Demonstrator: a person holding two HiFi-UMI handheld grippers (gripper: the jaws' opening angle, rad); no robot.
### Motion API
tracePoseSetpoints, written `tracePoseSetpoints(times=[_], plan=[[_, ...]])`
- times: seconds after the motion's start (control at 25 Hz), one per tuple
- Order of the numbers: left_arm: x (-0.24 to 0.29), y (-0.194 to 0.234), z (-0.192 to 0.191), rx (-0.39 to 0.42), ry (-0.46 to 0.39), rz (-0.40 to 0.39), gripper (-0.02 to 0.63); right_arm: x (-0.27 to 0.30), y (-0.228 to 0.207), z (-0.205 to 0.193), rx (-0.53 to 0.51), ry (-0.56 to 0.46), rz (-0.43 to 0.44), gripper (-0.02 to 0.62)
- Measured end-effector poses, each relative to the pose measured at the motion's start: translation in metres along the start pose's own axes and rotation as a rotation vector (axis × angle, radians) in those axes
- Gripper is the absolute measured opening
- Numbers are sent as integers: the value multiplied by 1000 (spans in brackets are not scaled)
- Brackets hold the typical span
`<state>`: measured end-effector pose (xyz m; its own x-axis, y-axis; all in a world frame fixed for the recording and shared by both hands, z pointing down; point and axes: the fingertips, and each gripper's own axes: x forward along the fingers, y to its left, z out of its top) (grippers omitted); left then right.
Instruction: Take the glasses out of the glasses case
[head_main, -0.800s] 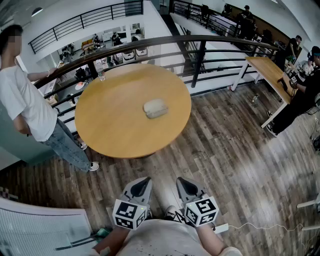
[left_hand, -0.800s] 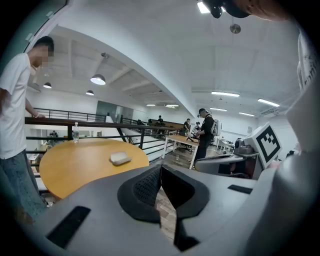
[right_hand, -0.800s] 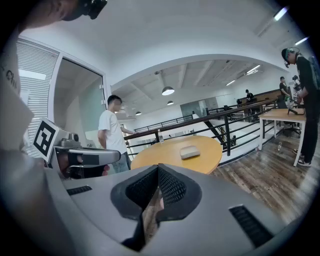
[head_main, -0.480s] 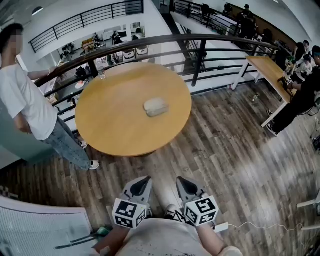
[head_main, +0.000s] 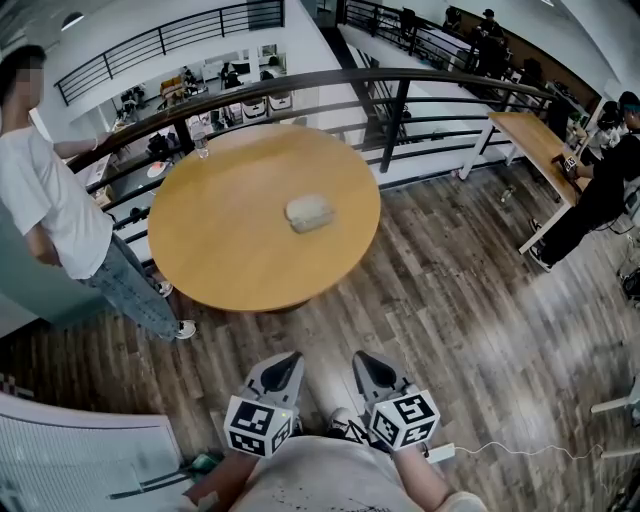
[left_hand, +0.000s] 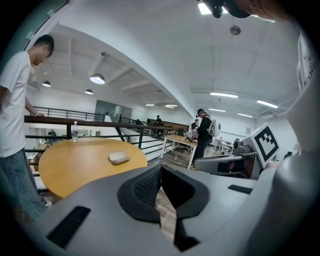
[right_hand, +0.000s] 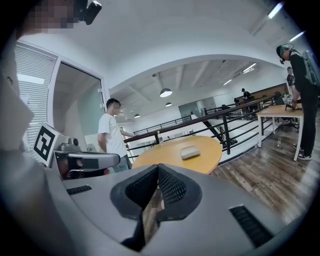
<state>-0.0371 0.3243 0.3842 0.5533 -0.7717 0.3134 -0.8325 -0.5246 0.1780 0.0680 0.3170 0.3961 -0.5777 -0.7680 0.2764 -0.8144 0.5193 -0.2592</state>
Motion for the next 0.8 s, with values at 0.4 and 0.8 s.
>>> tracePoseSetpoints(times=[0.4, 0.8], plan=[[-15, 20, 3, -4, -10, -18, 25, 9, 14, 6, -7, -4, -30, 25], [-45, 63, -1, -1, -35, -23, 25, 24, 38, 7, -5, -37, -85, 25]])
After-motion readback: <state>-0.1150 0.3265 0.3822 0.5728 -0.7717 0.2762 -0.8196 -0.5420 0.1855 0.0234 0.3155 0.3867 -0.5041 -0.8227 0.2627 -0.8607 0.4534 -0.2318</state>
